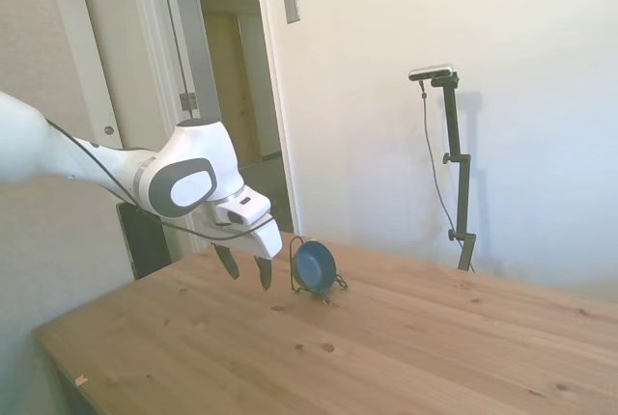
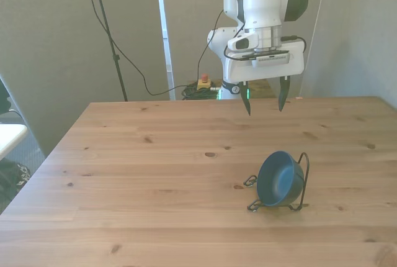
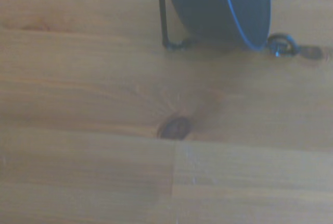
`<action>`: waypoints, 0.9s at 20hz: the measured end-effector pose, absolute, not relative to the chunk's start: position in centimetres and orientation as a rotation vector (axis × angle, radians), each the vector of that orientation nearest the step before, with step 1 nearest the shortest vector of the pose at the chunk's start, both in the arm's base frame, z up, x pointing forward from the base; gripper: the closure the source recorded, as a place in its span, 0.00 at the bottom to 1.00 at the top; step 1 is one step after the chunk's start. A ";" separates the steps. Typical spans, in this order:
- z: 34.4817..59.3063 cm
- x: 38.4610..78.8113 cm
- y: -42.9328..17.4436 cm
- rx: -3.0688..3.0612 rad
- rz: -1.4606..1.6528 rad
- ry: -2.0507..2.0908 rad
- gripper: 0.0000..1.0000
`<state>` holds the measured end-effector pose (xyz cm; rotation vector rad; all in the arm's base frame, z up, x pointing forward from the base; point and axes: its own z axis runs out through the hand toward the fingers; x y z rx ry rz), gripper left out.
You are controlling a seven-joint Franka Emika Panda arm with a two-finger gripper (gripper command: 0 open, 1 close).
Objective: Unload the bowl
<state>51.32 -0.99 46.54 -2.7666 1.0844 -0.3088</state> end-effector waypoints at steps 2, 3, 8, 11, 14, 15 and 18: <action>46.9 52.8 -1.4 -2.758 -0.336 1.070 0.00; 47.0 53.5 -1.7 -2.754 -0.343 1.064 0.00; 47.2 57.2 -2.6 -2.716 -0.350 1.015 0.00; 47.3 58.9 -2.7 -2.684 -0.335 0.953 0.00; 47.2 60.3 -3.0 -2.670 -0.318 0.908 0.00; 47.2 60.8 -3.2 -2.668 -0.310 0.893 0.00; 47.0 62.3 -3.6 -2.663 -0.271 0.857 0.00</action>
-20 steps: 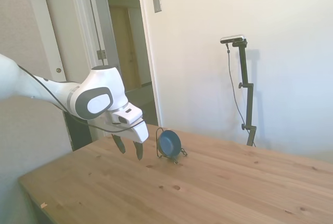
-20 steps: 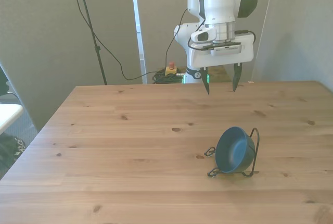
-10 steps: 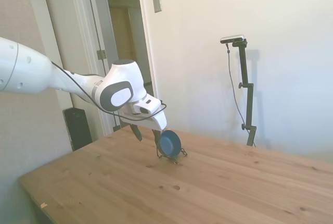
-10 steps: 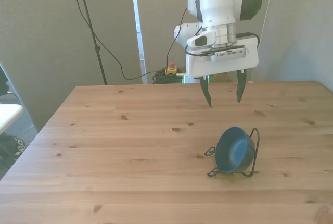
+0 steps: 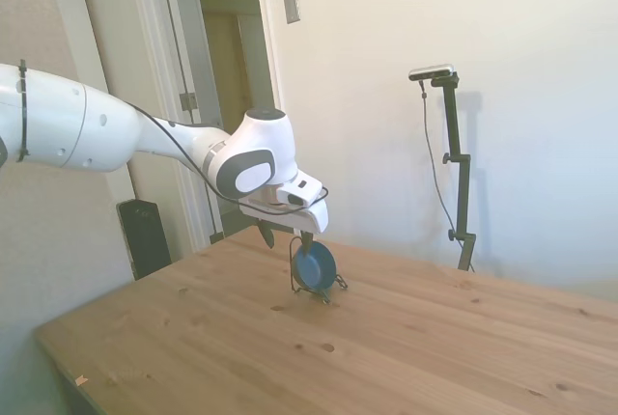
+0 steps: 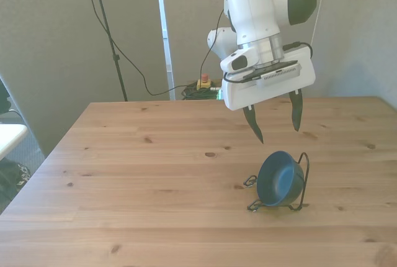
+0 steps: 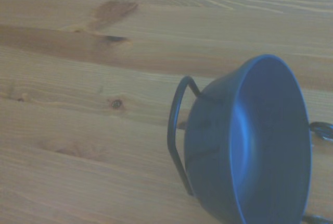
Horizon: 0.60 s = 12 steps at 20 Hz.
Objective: Unload the bowl
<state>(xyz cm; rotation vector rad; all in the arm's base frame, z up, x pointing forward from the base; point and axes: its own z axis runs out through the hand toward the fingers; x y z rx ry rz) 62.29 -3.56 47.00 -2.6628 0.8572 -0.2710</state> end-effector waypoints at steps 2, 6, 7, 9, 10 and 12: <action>46.8 63.2 -3.8 -2.648 -0.220 0.830 0.00; 46.7 64.4 -4.6 -2.635 -0.179 0.820 0.00; 46.6 64.7 -4.6 -2.635 -0.177 0.819 0.00; 47.0 65.0 -4.6 -2.634 -0.187 0.815 0.00; 47.0 65.0 -4.6 -2.634 -0.187 0.815 0.00; 47.0 64.9 -4.7 -2.633 -0.187 0.817 0.00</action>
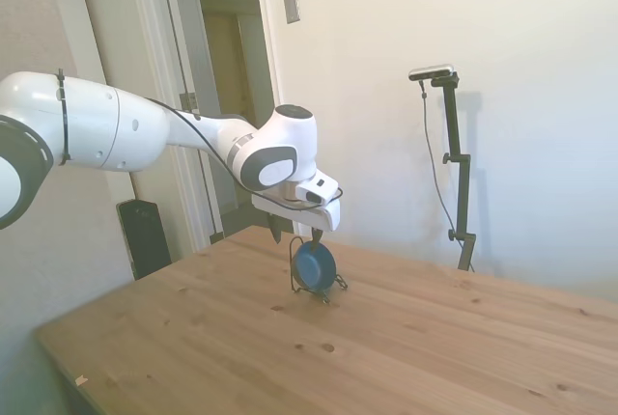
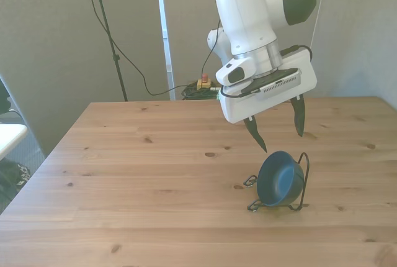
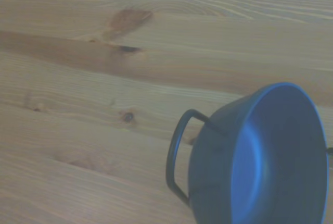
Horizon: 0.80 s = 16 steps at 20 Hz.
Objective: Unload the bowl
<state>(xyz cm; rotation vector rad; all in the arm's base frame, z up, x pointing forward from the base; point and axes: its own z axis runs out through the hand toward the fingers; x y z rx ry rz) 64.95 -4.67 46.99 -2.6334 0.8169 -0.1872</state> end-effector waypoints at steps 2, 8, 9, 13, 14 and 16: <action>47.0 64.9 -4.8 -2.633 -0.188 0.820 0.00; 46.5 64.9 -6.0 -2.599 -0.175 0.859 0.00; 46.3 64.9 -6.3 -2.592 -0.170 0.868 0.00; 45.6 64.9 -7.3 -2.572 -0.150 0.892 0.00; 45.3 65.0 -7.6 -2.566 -0.148 0.897 0.00; 44.9 65.2 -8.2 -2.548 -0.145 0.904 0.00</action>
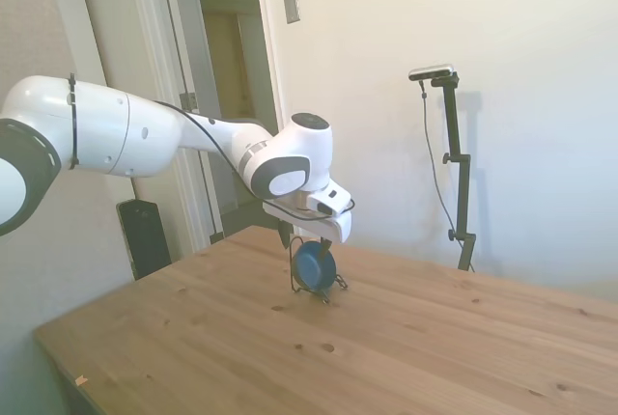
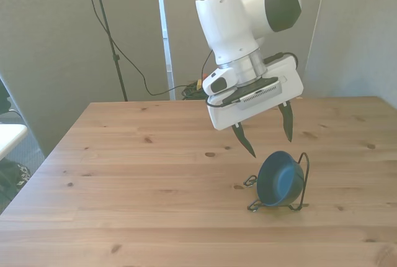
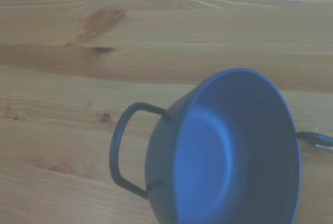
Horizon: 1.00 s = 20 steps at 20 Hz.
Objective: Unload the bowl
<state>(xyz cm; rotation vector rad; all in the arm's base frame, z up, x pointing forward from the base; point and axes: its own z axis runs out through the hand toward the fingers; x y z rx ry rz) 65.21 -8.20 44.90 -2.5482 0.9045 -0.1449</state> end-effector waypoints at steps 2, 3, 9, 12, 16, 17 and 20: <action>44.7 65.7 -8.8 -2.540 -0.152 0.899 0.00; 44.6 66.0 -8.9 -2.538 -0.155 0.894 0.00; 43.2 67.7 -8.0 -2.533 -0.092 0.790 0.00; 42.5 68.2 -7.1 -2.531 -0.040 0.704 0.00; 42.3 68.6 -7.3 -2.527 -0.033 0.688 0.00; 42.3 68.7 -7.5 -2.527 -0.036 0.688 1.00; 42.4 68.8 -7.7 -2.527 -0.040 0.682 1.00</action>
